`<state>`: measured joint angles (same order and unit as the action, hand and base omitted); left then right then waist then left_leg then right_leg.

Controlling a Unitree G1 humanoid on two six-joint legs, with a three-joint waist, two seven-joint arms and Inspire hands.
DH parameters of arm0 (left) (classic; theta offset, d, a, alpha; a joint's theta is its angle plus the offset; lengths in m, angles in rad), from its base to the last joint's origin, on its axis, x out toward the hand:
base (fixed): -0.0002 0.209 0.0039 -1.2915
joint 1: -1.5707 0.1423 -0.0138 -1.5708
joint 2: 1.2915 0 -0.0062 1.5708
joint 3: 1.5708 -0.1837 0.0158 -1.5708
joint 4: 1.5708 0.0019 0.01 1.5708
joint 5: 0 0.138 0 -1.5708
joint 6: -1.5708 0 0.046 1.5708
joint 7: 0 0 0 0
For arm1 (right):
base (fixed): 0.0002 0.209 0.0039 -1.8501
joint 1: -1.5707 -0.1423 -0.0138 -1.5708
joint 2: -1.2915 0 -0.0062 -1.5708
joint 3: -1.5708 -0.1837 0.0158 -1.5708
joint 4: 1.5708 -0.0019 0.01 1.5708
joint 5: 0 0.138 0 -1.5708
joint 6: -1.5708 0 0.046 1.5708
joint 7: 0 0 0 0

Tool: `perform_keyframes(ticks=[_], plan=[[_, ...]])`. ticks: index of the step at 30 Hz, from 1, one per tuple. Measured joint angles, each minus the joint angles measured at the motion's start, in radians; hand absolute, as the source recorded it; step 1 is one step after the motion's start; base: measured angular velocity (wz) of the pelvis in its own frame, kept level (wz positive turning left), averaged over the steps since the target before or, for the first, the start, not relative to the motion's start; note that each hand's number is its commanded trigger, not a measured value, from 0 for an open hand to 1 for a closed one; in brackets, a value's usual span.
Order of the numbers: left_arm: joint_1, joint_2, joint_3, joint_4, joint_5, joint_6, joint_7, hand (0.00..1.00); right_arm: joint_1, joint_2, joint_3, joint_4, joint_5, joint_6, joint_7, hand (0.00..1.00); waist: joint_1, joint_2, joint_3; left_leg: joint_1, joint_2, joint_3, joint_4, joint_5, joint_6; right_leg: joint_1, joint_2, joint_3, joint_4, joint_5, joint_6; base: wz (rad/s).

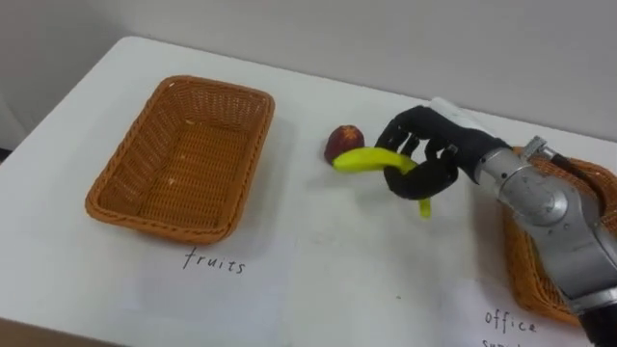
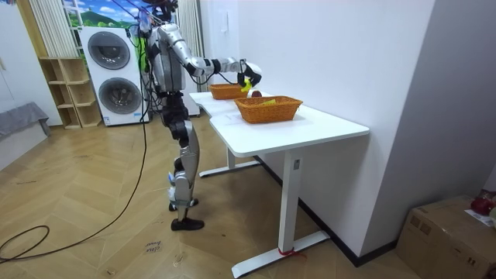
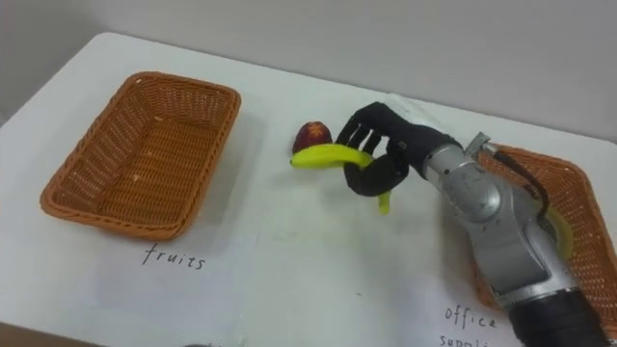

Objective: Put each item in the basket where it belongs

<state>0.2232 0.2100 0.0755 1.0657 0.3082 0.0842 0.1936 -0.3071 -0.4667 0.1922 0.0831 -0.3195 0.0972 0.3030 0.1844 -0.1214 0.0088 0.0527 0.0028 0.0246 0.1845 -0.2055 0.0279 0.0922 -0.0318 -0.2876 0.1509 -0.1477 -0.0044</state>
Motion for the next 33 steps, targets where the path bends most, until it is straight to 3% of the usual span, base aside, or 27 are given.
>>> perform_keyframes(ticks=[9,17,22,29,33], plan=[[0.003,-0.001,0.0,0.015,0.001,0.002,0.0,0.0,0.001,0.037,-0.018,-0.02,0.008,-0.018,-0.056,1.0,-0.011,-0.002,-0.0012,0.012,-0.001,0.0,0.0,0.0,0.0,0.012,0.0,0.003,0.0,0.0,0.0,0.0],[0.009,-0.006,0.001,0.015,0.003,0.004,-0.007,0.0,0.001,0.038,-0.019,-0.027,0.043,-0.018,-0.071,1.0,-0.005,-0.001,-0.0016,0.014,0.0,0.0,0.003,0.0,0.0,0.011,0.001,0.012,0.0,0.0,0.0,0.0],[0.005,-0.011,0.018,0.014,0.011,0.004,-0.01,0.0,0.0,0.045,-0.019,-0.085,0.035,-0.018,-0.075,1.0,0.006,0.011,-0.0062,0.014,0.0,0.001,0.0,0.0,0.0,0.011,0.002,0.013,0.0,0.0,0.0,0.0],[0.003,-0.021,0.021,0.008,0.013,0.003,-0.005,0.0,-0.014,0.095,-0.019,-0.108,-0.006,-0.031,-0.093,1.0,0.017,0.014,-0.0075,0.013,0.0,-0.001,-0.003,0.0,0.0,0.013,0.001,0.01,0.0,0.0,0.0,0.0],[0.0,-0.023,0.018,0.008,0.011,0.003,-0.001,0.0,-0.027,0.117,-0.016,-0.108,0.001,-0.031,-0.106,1.0,0.024,0.009,-0.0038,0.013,0.0,-0.002,-0.003,0.0,0.0,0.013,0.0,0.008,0.0,0.0,0.0,0.0]])
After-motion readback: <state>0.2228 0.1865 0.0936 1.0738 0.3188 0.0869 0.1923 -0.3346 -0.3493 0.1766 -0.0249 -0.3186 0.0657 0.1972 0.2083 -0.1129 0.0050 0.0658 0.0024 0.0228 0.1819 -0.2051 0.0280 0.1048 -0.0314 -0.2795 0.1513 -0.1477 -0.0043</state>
